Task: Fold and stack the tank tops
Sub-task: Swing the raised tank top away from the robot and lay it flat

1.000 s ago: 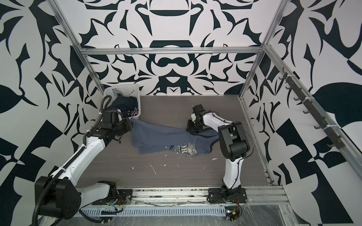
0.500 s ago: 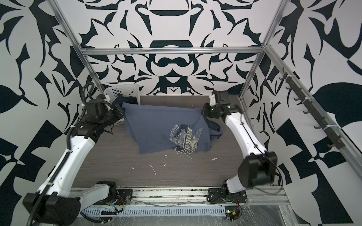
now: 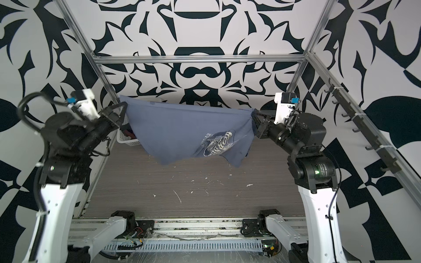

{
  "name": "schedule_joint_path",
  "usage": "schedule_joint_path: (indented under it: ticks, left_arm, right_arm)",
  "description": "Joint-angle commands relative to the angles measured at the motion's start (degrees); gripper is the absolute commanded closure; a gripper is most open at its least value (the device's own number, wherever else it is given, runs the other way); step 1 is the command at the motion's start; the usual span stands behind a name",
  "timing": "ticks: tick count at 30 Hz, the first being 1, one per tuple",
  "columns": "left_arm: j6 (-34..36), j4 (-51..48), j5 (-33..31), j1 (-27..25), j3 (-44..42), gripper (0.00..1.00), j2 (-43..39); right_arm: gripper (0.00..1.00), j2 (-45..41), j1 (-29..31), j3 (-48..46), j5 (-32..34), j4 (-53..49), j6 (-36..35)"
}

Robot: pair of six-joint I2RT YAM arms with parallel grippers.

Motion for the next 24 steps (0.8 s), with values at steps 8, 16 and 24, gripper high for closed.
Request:
schedule_joint_path:
  ticks: [8,16,24]
  left_arm:
    - [3.9,-24.9,4.4,-3.7,29.9,1.00,37.8]
    - [3.6,-17.6,4.5,-4.7,52.5,1.00,39.7]
    - [3.9,5.5,1.9,-4.7,13.9,1.00,16.3]
  right_arm:
    - [1.00,23.1,-6.3,3.8,6.9,-3.6,1.8]
    - [1.00,26.0,-8.1,25.4,6.4,-4.4,2.1]
    - [1.00,14.8,0.8,5.1,8.7,1.9,-0.3]
